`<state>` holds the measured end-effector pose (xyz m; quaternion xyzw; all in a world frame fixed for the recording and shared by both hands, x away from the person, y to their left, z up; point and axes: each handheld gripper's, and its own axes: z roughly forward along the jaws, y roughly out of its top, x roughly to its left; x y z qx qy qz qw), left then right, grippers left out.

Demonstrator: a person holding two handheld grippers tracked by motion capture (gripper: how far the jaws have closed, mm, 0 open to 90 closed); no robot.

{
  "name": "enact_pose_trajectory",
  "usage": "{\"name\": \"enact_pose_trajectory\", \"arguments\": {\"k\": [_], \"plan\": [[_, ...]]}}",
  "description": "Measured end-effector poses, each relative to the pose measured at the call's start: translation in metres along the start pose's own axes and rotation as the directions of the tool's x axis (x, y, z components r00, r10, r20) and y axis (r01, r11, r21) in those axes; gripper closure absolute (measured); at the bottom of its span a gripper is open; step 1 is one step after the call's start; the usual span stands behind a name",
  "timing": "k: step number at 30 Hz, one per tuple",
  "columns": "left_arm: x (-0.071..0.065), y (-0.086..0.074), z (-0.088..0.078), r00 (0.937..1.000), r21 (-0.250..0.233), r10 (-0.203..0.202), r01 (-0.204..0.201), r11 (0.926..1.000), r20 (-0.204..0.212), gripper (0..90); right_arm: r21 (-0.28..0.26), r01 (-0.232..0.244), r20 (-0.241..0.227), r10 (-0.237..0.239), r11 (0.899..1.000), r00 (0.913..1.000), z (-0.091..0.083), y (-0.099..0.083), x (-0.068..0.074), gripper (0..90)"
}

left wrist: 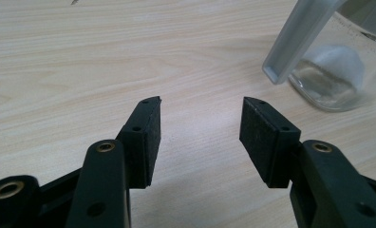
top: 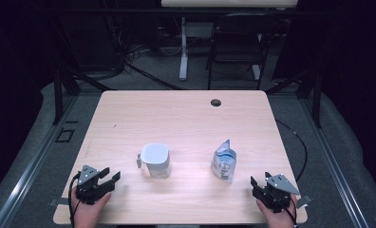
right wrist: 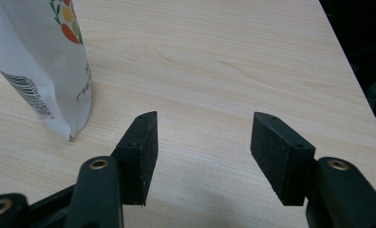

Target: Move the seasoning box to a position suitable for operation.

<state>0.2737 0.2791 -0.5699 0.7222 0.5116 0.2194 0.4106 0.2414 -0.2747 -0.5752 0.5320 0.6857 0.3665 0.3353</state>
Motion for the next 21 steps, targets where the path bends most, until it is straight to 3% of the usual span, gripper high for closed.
{"name": "enact_pose_trajectory", "arguments": {"k": [13,17,21], "plan": [[-0.008,0.011,0.004,0.9997,-0.007,-0.016,0.016,0.9998,0.018,52.4,0.005,-0.018,-0.009,0.018,1.000,0.9998,-0.002,-0.001,-0.001,41.9],[-0.016,0.018,0.006,0.9998,-0.020,0.000,0.000,0.9998,0.022,52.7,0.006,-0.020,-0.023,0.020,1.000,0.9995,0.000,-0.002,0.001,41.9],[-0.027,0.026,0.008,0.9977,-0.020,0.059,-0.058,0.9981,0.034,56.8,0.007,-0.022,-0.020,0.023,1.000,0.9996,-0.001,-0.003,0.000,42.0]]}}
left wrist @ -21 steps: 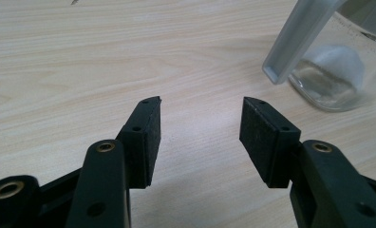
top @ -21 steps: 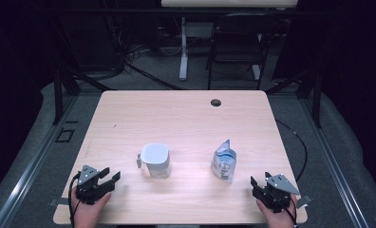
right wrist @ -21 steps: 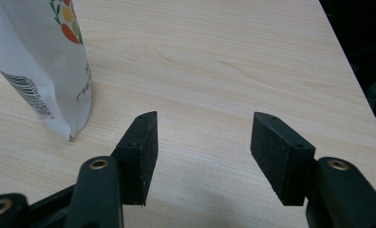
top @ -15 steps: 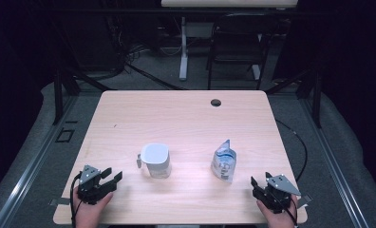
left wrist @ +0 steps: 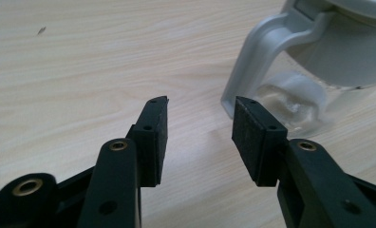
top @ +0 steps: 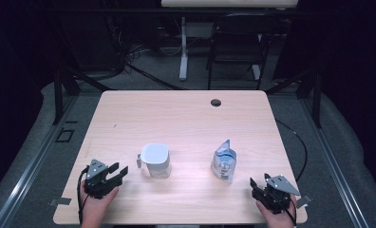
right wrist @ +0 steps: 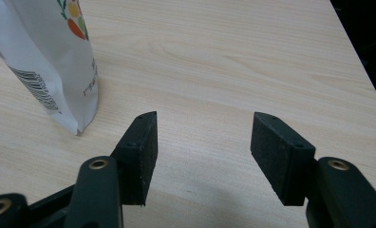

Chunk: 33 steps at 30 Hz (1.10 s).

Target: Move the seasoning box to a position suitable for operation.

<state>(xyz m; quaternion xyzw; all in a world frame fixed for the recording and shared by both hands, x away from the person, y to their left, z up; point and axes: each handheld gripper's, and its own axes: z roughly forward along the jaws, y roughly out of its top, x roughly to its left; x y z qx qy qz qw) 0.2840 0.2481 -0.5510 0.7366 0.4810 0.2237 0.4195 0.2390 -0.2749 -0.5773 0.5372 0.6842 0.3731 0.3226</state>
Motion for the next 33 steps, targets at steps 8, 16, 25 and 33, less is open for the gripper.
{"name": "enact_pose_trajectory", "arguments": {"k": [8,16,25,33], "plan": [[-0.012,0.012,0.013,0.9997,0.009,0.016,-0.016,0.9998,0.018,56.9,0.000,0.003,0.007,-0.003,1.000,1.0000,-0.004,0.000,-0.002,42.1],[-0.022,0.015,0.026,0.9991,0.023,0.026,-0.027,0.9994,0.034,62.0,-0.008,-0.007,0.003,0.007,1.000,1.0000,-0.006,-0.001,-0.003,42.0],[-0.024,0.021,0.035,0.9995,0.028,0.007,-0.008,0.9996,0.030,67.4,0.000,-0.008,-0.006,0.008,1.000,1.0000,-0.005,-0.002,-0.004,42.0],[-0.030,0.020,0.036,0.9997,0.015,0.023,-0.023,0.9996,0.002,75.9,0.008,-0.014,-0.008,0.014,1.000,0.9999,-0.003,-0.003,-0.004,41.8]]}}
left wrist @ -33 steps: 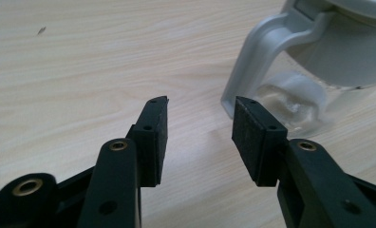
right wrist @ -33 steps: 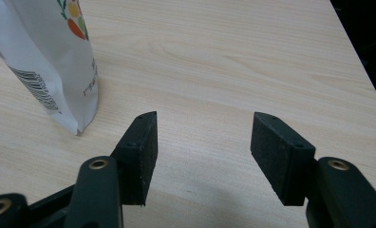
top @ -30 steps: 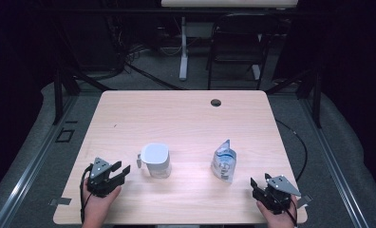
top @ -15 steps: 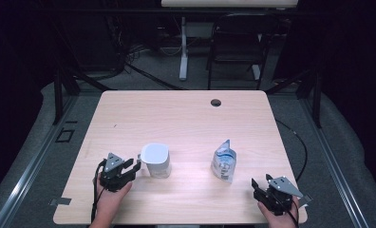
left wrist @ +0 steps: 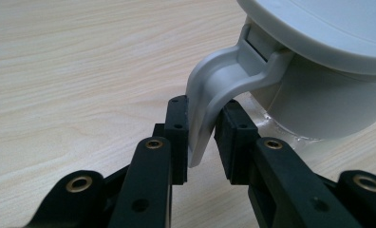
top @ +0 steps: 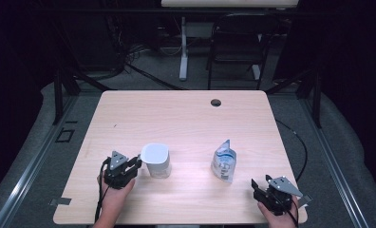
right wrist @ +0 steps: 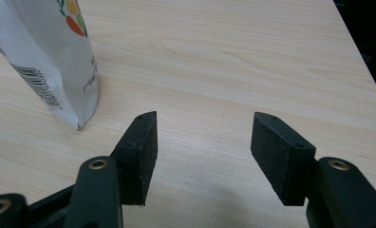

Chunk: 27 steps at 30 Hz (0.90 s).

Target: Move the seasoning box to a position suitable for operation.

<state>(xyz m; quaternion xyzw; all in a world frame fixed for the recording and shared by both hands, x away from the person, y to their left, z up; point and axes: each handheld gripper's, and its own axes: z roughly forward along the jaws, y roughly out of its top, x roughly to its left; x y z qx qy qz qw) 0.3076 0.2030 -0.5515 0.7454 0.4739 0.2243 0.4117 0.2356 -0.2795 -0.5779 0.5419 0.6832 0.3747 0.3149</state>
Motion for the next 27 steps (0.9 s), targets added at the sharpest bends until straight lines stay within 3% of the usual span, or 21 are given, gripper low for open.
{"name": "enact_pose_trajectory", "arguments": {"k": [4,10,17,27], "plan": [[-0.0029,-0.0005,-0.0008,0.9999,-0.010,0.012,-0.012,0.9999,-0.001,80.9,0.002,-0.003,0.001,0.003,1.000,1.0000,0.0000,-0.0003,-0.0015,41.8],[-0.0014,0.0013,0.0026,0.9999,-0.017,0.012,-0.012,0.9998,0.009,79.4,0.002,-0.011,0.002,0.011,1.000,0.9999,-0.0003,-0.0005,-0.0023,41.8],[-0.0042,0.0010,0.0036,0.9978,-0.015,0.063,-0.063,0.9979,-0.020,82.6,0.002,-0.015,-0.001,0.015,1.000,0.9999,0.0002,-0.0009,-0.0029,41.8],[-0.0064,-0.0002,0.0032,0.9986,-0.024,0.047,-0.048,0.9986,-0.026,83.0,0.003,-0.012,-0.008,0.012,1.000,0.9999,0.0007,-0.0010,-0.0010,41.8]]}}
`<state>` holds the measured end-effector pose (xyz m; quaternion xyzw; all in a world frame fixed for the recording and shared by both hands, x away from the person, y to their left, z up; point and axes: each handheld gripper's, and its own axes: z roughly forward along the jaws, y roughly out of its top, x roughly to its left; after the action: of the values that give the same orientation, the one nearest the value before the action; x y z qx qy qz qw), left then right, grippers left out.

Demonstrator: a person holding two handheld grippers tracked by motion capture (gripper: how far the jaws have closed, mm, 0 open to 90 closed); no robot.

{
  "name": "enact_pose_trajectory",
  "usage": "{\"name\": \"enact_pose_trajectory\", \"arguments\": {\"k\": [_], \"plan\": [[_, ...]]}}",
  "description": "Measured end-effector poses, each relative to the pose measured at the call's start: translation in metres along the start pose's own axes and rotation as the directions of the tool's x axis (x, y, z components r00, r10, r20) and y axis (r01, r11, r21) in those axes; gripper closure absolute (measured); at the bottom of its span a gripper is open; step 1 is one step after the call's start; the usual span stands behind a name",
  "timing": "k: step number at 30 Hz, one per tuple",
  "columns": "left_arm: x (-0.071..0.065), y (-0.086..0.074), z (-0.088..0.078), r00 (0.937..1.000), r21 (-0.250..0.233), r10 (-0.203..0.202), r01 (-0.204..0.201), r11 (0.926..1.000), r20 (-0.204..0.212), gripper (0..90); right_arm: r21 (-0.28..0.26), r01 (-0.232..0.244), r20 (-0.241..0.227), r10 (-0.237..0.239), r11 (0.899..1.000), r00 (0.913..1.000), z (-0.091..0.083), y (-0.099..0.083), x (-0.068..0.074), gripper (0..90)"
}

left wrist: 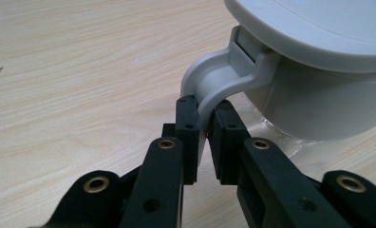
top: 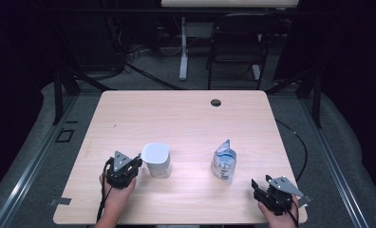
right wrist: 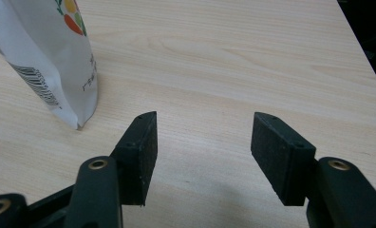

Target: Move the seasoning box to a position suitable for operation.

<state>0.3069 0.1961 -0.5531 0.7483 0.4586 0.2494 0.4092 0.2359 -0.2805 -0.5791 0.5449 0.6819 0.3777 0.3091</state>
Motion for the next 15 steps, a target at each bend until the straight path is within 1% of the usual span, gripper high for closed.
{"name": "enact_pose_trajectory", "arguments": {"k": [7,11,15], "plan": [[-0.0019,-0.0013,-0.0025,1.0000,0.005,-0.004,0.004,1.0000,-0.003,83.1,0.002,0.004,0.000,-0.004,1.000,1.0000,-0.0002,0.0002,0.0009,41.8],[-0.0040,-0.0026,-0.0034,0.9999,-0.004,-0.010,0.010,0.9999,0.003,83.1,-0.001,0.002,-0.002,-0.002,1.000,1.0000,0.0002,0.0001,0.0015,41.9],[-0.0084,-0.0032,-0.0049,1.0000,-0.002,0.001,-0.001,1.0000,0.005,83.3,0.000,0.010,-0.009,-0.010,1.000,0.9999,0.0000,0.0006,0.0029,42.0]]}}
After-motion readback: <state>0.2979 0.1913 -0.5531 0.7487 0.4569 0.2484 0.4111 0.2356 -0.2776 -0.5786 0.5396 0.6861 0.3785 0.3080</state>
